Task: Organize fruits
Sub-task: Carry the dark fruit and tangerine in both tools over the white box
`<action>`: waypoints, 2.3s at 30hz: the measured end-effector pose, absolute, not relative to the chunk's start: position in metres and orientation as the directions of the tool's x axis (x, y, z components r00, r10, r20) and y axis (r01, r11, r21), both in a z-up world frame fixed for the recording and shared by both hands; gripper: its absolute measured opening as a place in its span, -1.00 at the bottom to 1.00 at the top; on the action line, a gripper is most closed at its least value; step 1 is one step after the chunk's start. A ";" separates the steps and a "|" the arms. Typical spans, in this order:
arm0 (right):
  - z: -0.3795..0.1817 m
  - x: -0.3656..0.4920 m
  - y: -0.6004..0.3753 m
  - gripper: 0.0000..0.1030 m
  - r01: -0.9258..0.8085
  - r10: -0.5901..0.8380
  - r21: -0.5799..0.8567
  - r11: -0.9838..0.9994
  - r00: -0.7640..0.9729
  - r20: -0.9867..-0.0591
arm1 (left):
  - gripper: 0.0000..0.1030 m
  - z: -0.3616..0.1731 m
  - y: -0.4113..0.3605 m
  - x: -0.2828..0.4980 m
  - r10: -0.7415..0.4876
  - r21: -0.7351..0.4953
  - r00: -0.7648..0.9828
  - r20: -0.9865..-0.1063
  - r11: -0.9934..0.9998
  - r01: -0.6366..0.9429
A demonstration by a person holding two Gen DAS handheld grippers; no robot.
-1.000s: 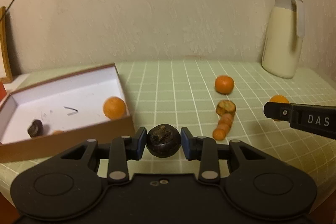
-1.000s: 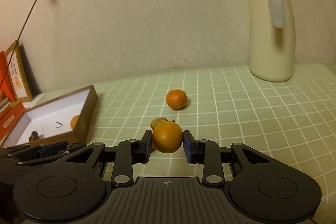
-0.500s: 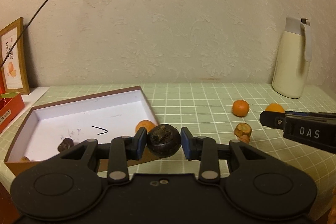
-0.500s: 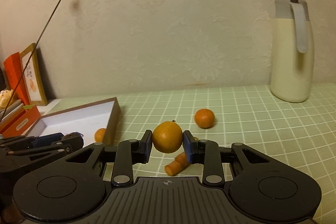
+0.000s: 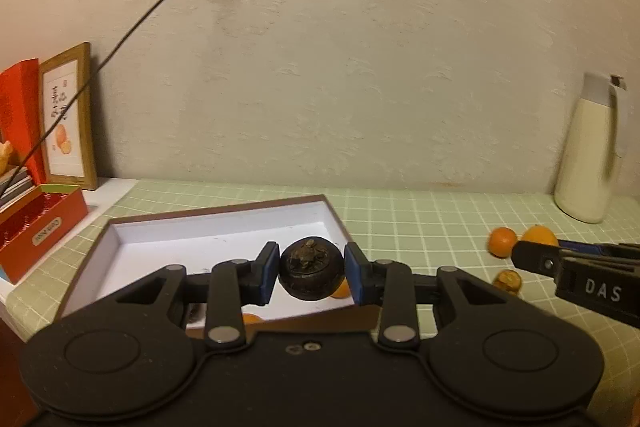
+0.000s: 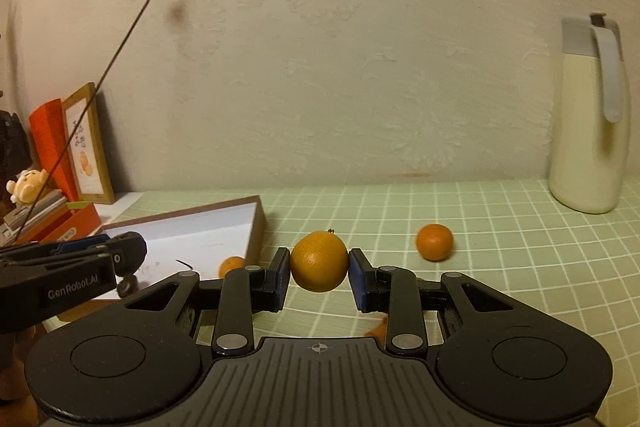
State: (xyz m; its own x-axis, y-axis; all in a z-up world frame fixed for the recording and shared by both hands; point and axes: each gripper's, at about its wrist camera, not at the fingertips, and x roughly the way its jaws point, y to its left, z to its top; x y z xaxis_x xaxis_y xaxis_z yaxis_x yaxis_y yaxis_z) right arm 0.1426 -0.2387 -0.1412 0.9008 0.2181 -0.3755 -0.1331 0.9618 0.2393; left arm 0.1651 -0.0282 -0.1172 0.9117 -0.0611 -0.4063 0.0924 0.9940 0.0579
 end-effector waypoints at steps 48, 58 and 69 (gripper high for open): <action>-0.141 0.129 -0.247 -0.38 -0.111 0.199 0.254 0.961 0.915 -0.352 | -0.48 -0.143 -0.050 0.161 -0.075 0.071 0.888 -0.454 0.990 0.120; -0.111 0.124 -0.207 -0.38 -0.248 0.309 0.224 0.942 0.901 -0.303 | -0.48 -0.097 -0.007 0.137 0.007 0.090 0.921 -0.389 0.995 0.031; -0.097 0.127 -0.164 -0.38 -0.354 0.396 0.203 0.913 0.889 -0.232 | -0.48 -0.070 0.056 0.132 0.125 0.082 0.937 -0.326 0.991 -0.104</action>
State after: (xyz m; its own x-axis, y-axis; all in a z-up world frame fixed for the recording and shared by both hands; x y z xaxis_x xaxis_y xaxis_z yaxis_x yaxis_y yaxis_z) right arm 0.1271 -0.1636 -0.0967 0.8885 0.3957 -0.2321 -0.3535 0.9131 0.2034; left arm 0.1323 0.0556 -0.0697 0.9369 0.1247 -0.3265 -0.1035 0.9913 0.0816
